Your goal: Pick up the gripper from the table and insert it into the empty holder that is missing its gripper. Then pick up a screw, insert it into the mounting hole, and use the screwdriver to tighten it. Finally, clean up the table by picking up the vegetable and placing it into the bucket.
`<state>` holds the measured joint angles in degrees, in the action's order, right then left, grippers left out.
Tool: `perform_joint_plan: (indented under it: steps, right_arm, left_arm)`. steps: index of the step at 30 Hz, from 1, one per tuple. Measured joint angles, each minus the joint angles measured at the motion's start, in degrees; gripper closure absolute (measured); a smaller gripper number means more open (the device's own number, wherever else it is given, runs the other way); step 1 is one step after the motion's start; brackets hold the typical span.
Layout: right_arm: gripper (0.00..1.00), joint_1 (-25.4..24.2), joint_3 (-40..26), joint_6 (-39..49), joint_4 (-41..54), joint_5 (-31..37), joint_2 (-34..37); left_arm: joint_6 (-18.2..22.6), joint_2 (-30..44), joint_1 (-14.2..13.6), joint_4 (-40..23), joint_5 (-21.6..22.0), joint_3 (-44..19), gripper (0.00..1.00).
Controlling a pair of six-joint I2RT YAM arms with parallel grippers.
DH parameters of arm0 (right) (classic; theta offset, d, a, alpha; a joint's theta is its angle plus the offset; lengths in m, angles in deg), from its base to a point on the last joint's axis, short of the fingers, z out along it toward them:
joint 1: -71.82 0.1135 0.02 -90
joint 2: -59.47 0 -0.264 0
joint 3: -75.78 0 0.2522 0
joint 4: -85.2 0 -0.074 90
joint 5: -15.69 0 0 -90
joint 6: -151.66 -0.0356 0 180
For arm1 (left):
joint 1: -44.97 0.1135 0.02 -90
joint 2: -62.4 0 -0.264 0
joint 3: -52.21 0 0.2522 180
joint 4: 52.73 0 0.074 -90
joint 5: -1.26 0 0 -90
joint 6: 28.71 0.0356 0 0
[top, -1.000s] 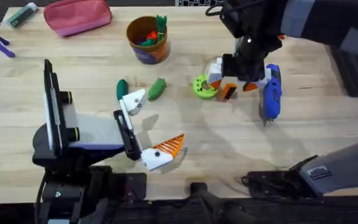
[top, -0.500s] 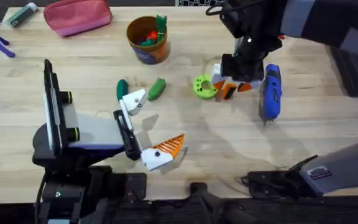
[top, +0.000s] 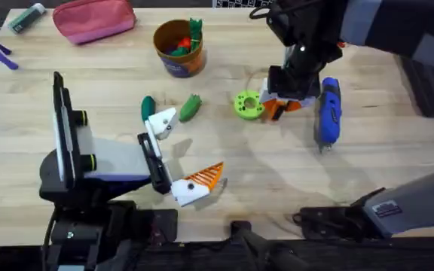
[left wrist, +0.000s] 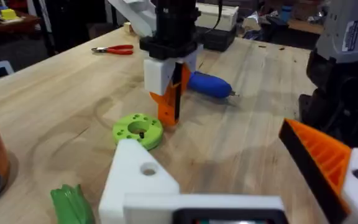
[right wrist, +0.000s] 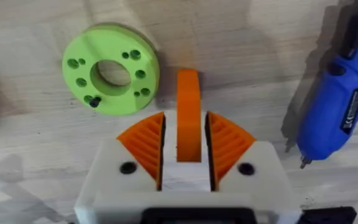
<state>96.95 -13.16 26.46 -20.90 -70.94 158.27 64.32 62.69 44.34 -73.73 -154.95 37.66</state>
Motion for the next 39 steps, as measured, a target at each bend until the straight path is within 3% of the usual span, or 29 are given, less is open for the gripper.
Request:
perform_joint_plan:
  steps: [11, 28, 39]
  right_arm:
    - [0.98, 0.0, 0.0, -0.01, 0.02, 0.0, 0.02]
    - [0.989, 0.0, -0.07, 0.0, -0.3, -0.08, -0.73]
    - [0.99, 0.0, -0.07, -0.01, -0.42, -0.2, -17.48]
  left_arm:
    - [0.01, 0.02, 0.0, 0.0, 0.0, 0.0, 0.014]
    - [-0.01, 0.0, 0.0, 0.0, 0.0, 0.0, 0.015]
    - [-0.01, 0.0, 0.0, 0.0, 0.0, 0.0, 0.014]
